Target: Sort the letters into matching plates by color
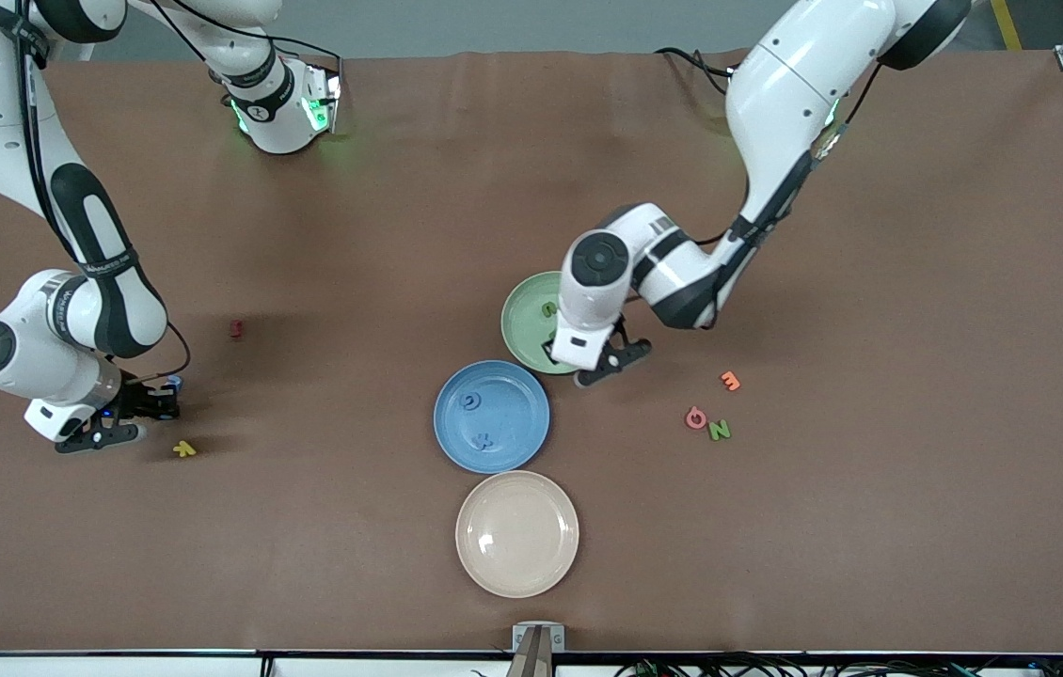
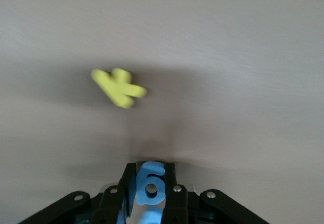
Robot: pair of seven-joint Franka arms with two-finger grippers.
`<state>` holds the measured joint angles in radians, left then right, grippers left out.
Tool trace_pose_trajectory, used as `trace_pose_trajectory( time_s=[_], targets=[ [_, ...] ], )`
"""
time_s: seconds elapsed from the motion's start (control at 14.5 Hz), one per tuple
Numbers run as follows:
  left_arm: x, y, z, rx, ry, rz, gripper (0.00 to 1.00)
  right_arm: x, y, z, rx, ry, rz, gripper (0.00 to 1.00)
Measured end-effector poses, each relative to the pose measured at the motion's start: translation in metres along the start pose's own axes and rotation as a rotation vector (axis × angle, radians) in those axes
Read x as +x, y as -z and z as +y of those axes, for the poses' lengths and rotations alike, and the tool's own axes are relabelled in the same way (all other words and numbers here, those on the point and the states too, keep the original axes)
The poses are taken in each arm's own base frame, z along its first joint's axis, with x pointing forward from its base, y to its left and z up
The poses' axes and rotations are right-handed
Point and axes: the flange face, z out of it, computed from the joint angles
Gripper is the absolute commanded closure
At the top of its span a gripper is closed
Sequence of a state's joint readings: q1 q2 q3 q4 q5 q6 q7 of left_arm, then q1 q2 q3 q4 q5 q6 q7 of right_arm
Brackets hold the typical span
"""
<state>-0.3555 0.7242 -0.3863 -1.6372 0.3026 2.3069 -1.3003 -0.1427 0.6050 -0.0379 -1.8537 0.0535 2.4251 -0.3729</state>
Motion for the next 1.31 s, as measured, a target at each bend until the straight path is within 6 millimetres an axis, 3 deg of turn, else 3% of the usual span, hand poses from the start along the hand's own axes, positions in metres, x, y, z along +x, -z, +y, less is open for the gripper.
trace_pose_trajectory(
  time_s=[0.21, 0.35, 0.62, 0.83, 0.97, 1.11, 1.31],
  targets=[
    [0.059, 0.004, -0.031, 0.008, -0.061, 0.0, 0.38, 0.039, 0.049, -0.067, 0.018, -0.1, -0.054, 0.99],
    [0.094, 0.007, -0.052, 0.01, -0.097, 0.001, 0.38, 0.058, 0.071, -0.122, 0.018, -0.203, -0.056, 0.99],
    [0.151, 0.009, -0.096, 0.01, -0.148, 0.0, 0.39, 0.079, 0.086, -0.269, 0.061, -0.45, -0.024, 1.0],
    [0.177, 0.01, -0.12, 0.013, -0.193, -0.003, 0.4, 0.088, 0.083, -0.366, 0.072, -0.614, -0.007, 1.0],
    [0.188, 0.008, -0.132, 0.015, -0.221, -0.006, 0.4, 0.091, 0.075, -0.416, 0.084, -0.684, 0.007, 0.99],
    [0.193, 0.003, -0.139, 0.019, -0.231, -0.014, 0.4, 0.09, 0.07, -0.455, 0.106, -0.729, 0.034, 0.98],
    [0.194, -0.012, -0.144, 0.037, -0.245, -0.027, 0.41, 0.08, 0.057, -0.496, 0.119, -0.763, 0.043, 0.98]
  ],
)
